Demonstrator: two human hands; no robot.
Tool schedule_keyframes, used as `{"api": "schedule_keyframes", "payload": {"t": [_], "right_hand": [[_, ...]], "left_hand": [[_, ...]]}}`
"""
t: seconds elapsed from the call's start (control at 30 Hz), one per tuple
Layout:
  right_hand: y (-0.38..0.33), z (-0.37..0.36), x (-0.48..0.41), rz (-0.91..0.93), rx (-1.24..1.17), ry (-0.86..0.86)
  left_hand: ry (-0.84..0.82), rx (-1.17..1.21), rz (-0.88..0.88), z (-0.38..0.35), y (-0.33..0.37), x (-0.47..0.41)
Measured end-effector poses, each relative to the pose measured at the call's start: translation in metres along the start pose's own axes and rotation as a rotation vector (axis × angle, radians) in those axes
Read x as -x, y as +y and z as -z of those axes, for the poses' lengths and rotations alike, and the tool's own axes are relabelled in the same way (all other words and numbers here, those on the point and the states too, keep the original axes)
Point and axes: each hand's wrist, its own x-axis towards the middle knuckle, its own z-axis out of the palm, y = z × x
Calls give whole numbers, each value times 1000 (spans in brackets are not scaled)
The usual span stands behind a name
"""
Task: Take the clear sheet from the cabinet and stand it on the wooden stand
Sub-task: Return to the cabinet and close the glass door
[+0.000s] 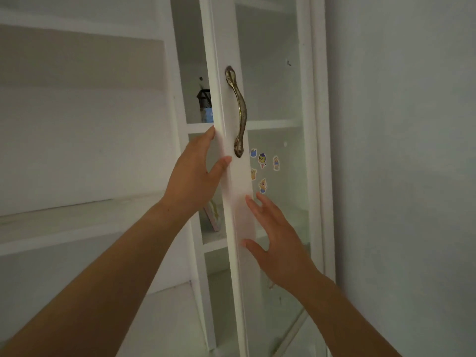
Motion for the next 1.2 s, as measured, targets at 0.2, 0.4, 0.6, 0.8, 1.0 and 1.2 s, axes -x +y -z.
{"api": "schedule_keyframes", "payload": {"t": [0.2,0.4,0.6,0.8,1.0,1.2], "right_hand": [[17,-14,-33,33,-96,-3],[32,-27,-52,125,-104,3],[62,-33,-72,164,29,-51],[84,-47,-86,218,118,-39],[89,-58,-91,218,62,32],[95,-59,-96,249,56,-29]], "left_hand": [[-28,-52,40,-1,-13,9],[27,-126,31,-2,-29,5],[37,-175,91,-8,-47,-4],[73,-242,161,-16,-57,-8],[107,-523,67,-31,-55,4],[49,-761,-84,-50,-47,19]]}}
